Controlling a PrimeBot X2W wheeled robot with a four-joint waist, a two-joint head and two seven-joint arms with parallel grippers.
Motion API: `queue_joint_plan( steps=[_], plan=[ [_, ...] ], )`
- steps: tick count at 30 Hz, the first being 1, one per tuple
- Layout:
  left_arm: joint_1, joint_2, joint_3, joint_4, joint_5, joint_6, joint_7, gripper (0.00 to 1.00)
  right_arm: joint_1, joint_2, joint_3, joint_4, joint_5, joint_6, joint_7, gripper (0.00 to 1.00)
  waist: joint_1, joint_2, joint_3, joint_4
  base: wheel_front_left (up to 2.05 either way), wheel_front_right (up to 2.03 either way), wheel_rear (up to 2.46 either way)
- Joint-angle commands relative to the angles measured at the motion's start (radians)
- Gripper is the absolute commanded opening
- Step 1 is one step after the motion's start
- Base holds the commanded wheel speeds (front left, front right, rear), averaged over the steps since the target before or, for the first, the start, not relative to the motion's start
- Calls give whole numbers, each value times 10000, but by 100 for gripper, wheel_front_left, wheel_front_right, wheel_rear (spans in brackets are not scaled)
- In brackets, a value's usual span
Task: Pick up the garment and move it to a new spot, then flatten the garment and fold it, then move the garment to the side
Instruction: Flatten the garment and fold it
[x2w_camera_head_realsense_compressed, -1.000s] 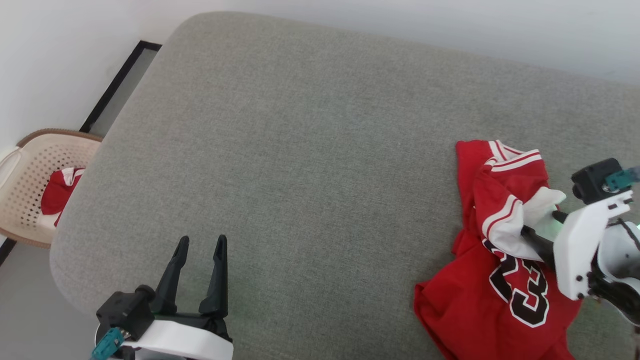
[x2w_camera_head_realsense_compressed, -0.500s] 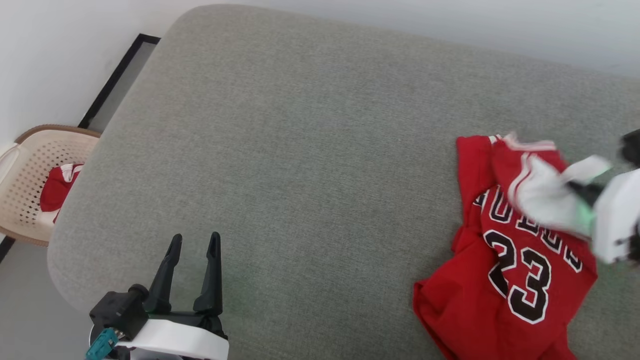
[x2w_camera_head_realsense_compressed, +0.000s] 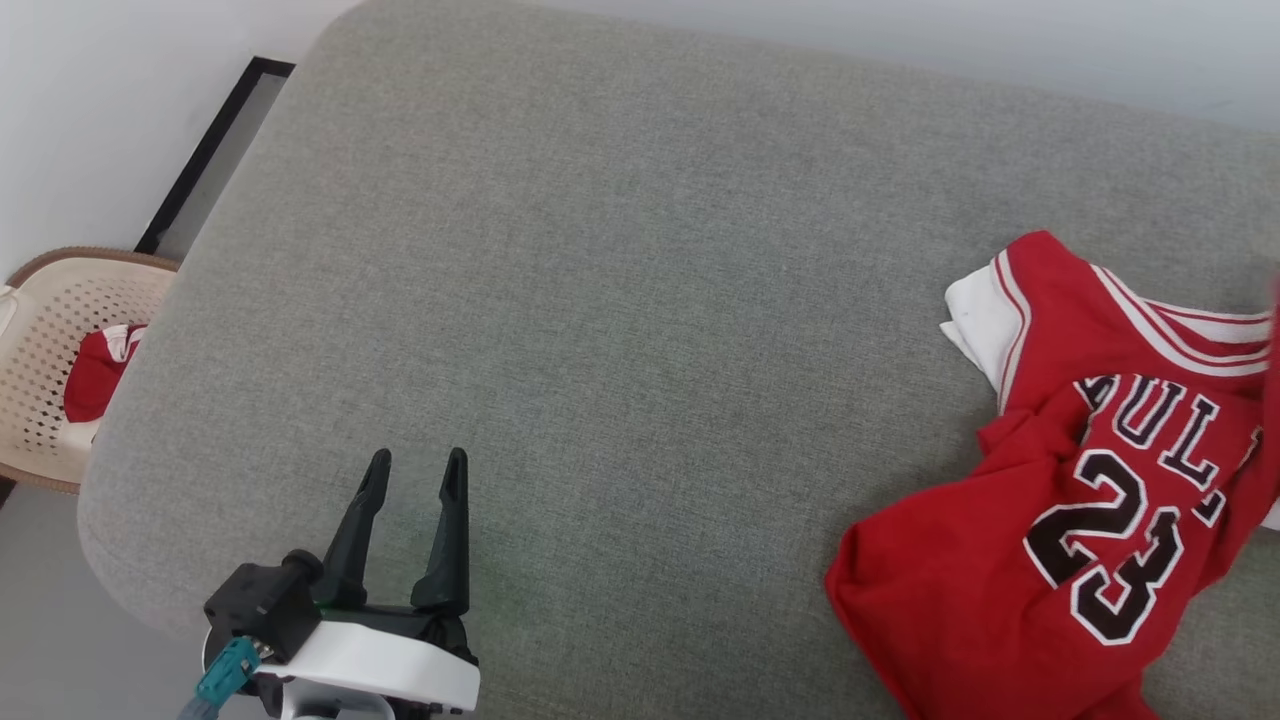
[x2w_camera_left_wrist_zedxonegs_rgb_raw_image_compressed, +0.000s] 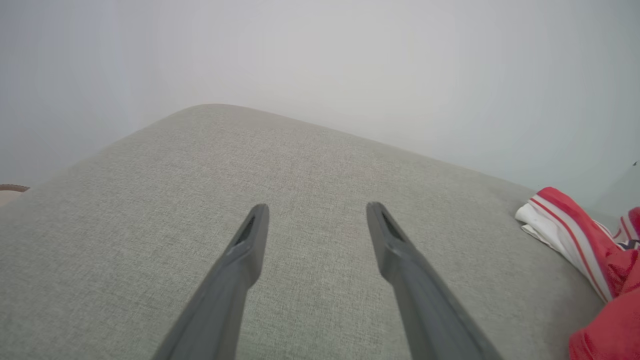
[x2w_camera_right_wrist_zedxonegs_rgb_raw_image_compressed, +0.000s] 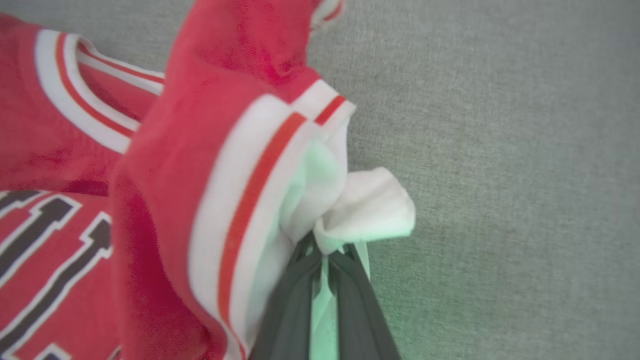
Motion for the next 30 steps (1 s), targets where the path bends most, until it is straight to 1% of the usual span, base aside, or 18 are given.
queue_joint_plan(
  steps=[1,3,6,9,13,15,18,19,20,21,24,30],
  plan=[
    [-140,59,7,22,60,-28,-54,100,-199,83,28,313,-110,-3,-146,34,0,0,14,19,0,0,0],
    [-212,101,-19,25,60,-28,-54,100,-472,114,109,837,-203,-5,-359,100,0,0,29,28,0,0,0],
    [-264,226,-101,70,97,-28,-54,100,-779,162,220,1318,-208,-3,-565,100,0,0,-8,-37,0,0,0],
    [-446,465,-271,86,50,-28,-54,100,-905,152,343,1383,-135,-3,-672,100,0,0,-100,-211,0,0,0],
    [-724,876,-617,87,-154,-28,-54,100,-849,152,380,991,-38,-3,-966,100,0,0,-276,-543,0,0,0],
    [-935,1176,-841,128,-288,-28,-54,100,-717,142,469,687,61,-3,-1205,100,0,0,-373,-744,0,0,0],
    [-1354,1625,-1143,186,-512,-28,78,100,-553,394,549,29,95,-3,-1549,100,0,0,-541,-1098,0,0,0],
    [-1354,1625,-1143,186,-512,-28,78,100,-553,394,549,29,95,-3,-1549,100,0,0,-541,-1098,0,0,0],
    [-1687,1934,-1341,158,-671,-28,317,100,-376,550,706,-494,86,-3,-1773,100,0,0,-649,-1365,0,0,0],
    [-1687,1934,-1341,158,-671,-28,317,100,-376,550,706,-494,86,-3,-1773,100,0,0,-649,-1365,0,0,0],
    [-2231,2392,-1680,6,-1048,-28,800,100,-89,893,779,-1344,-69,-3,-2270,100,0,0,-783,-1812,0,0,0],
    [-3477,3278,-2452,-262,-1835,-27,2055,100,319,1927,737,-2703,-474,-3,-3789,100,0,0,-913,-2829,0,0,0]
  ],
)
